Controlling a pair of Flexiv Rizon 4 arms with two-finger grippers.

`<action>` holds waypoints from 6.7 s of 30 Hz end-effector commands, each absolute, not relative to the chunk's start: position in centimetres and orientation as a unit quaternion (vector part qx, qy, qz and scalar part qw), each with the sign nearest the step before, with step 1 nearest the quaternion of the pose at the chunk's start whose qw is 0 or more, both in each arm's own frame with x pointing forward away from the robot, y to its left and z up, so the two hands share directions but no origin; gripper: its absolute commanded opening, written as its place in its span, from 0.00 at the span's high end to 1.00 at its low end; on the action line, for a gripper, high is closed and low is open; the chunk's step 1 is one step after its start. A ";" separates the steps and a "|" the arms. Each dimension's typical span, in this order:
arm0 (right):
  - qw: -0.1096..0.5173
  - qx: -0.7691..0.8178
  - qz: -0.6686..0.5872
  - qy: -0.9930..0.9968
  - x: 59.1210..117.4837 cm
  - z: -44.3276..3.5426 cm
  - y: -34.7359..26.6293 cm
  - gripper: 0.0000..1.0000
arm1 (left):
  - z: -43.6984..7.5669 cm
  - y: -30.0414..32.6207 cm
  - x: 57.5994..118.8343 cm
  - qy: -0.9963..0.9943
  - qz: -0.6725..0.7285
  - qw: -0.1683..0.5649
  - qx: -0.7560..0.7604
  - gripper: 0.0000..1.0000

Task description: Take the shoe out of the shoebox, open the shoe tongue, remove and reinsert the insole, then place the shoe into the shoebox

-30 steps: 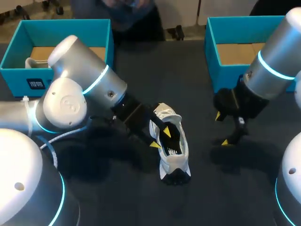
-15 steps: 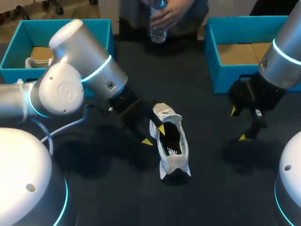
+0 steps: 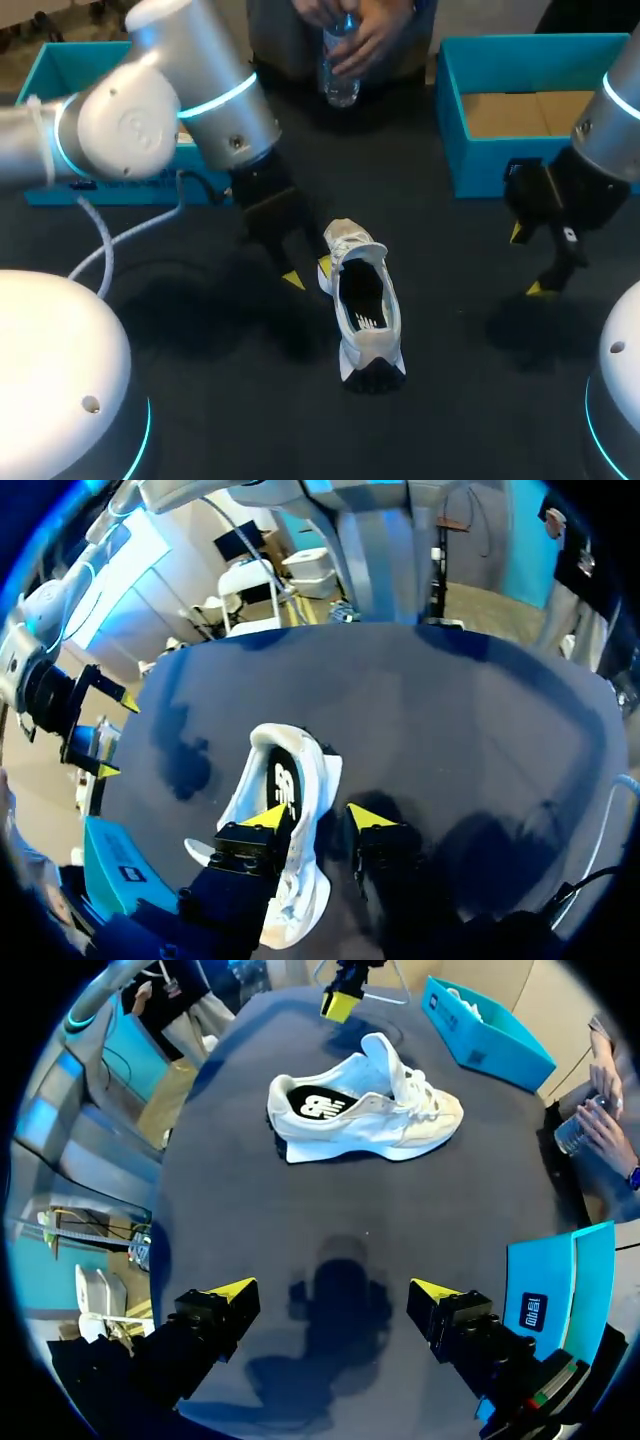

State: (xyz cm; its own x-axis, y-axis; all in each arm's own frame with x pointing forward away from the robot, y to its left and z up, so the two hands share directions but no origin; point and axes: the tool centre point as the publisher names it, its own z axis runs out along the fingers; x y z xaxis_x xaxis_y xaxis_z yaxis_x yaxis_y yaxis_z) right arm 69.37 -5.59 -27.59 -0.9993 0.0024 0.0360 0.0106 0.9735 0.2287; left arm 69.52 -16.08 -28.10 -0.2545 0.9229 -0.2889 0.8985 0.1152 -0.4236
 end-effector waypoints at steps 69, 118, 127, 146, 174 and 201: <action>0.016 -0.038 -0.109 -0.993 68.4 -24.9 -12.9 0.00 | -33.1 -21.4 68.9 -0.605 0.042 0.126 -0.785 1.00; 0.016 -0.038 -0.109 -0.993 68.4 -24.9 -12.9 0.00 | -38.1 -22.0 68.7 -0.629 0.061 0.090 -0.770 1.00; 0.016 -0.038 -0.109 -0.993 68.4 -24.9 -12.9 0.00 | -37.8 -22.3 66.4 -0.625 0.076 0.079 -0.772 1.00; 0.016 -0.038 -0.109 -0.993 68.4 -24.9 -12.9 0.00 | -38.6 -22.5 66.9 -0.661 0.073 0.039 -0.746 1.00; 0.016 -0.038 -0.109 -0.993 68.4 -24.9 -12.9 0.00 | -37.5 -23.3 67.2 -0.689 0.044 -0.030 -0.723 1.00; 0.016 -0.038 -0.109 -0.993 68.4 -24.9 -12.9 0.00 | -36.8 -23.8 71.0 -0.718 -0.002 -0.043 -0.695 0.00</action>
